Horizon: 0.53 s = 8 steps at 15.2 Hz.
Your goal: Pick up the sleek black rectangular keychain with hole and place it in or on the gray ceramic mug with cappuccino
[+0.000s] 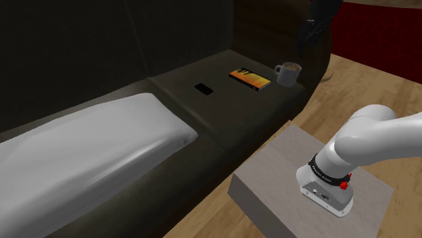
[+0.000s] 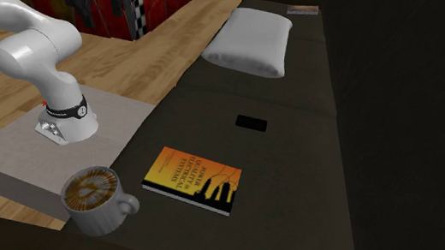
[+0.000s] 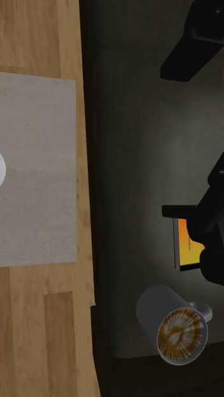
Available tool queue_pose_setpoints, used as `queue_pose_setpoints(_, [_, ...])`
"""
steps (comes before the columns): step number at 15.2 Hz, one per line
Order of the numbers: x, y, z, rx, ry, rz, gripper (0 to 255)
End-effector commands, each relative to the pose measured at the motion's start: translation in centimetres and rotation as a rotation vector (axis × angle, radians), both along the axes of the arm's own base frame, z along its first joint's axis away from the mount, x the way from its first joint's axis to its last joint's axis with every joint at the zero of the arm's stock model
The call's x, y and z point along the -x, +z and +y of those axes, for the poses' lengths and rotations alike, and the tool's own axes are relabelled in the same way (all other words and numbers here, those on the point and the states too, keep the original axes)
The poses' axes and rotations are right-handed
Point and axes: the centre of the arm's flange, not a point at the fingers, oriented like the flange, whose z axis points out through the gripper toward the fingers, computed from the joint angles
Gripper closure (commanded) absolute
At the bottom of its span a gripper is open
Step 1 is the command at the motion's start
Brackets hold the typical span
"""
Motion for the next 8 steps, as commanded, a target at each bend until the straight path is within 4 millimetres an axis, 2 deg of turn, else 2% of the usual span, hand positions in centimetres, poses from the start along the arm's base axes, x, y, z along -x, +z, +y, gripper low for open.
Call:
queue_pose_setpoints(1, [0.0,0.0,0.0,0.0,0.0,0.0,0])
queue_pose_setpoints(8, [-7.2,-5.1,2.7,-0.003,0.008,0.004,0])
